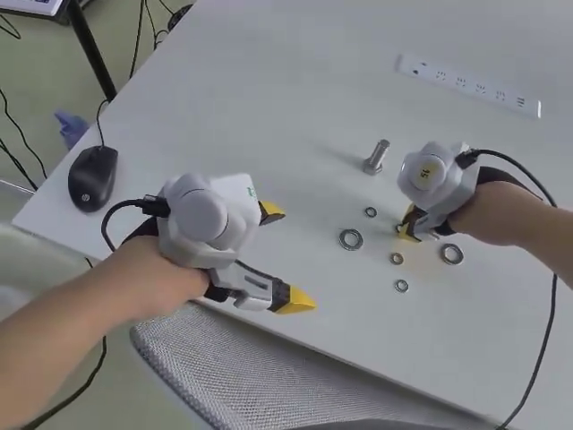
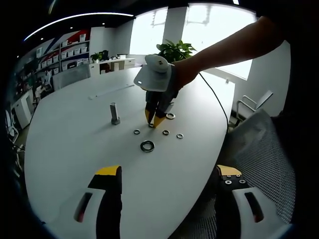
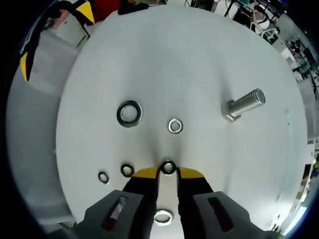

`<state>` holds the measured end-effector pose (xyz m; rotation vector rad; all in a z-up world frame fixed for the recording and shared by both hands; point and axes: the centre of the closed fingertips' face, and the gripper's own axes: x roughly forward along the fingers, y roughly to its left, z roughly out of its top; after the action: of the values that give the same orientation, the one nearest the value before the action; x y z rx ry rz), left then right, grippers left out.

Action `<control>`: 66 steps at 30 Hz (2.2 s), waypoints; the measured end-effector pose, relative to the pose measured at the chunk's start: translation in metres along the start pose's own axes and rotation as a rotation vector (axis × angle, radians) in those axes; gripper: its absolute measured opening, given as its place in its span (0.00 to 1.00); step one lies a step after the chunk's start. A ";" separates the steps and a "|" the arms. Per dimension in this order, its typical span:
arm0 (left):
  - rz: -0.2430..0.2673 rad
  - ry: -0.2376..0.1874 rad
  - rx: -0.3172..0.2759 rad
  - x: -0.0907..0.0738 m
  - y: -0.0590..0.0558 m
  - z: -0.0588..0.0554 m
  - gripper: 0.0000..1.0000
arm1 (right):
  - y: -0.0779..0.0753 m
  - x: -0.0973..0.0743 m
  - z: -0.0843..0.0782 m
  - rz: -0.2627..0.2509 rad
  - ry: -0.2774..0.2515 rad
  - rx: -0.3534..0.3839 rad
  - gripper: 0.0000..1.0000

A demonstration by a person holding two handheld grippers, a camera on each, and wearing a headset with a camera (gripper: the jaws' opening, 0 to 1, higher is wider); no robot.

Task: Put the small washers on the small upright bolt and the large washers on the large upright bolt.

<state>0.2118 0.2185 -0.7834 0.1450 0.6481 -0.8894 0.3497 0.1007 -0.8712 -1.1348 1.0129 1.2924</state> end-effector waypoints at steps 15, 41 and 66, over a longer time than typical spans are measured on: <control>-0.016 0.015 -0.001 0.001 -0.002 -0.004 0.72 | 0.001 0.000 0.003 0.038 -0.026 -0.049 0.16; 0.001 0.011 0.018 -0.007 -0.004 0.008 0.71 | 0.006 -0.011 -0.017 0.066 0.027 0.099 0.12; 0.033 -0.033 0.025 -0.006 0.019 0.019 0.97 | -0.012 -0.063 -0.091 -0.001 0.028 0.325 0.12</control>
<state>0.2321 0.2273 -0.7673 0.1628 0.6030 -0.8671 0.3637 0.0003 -0.8251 -0.9052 1.1934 1.0662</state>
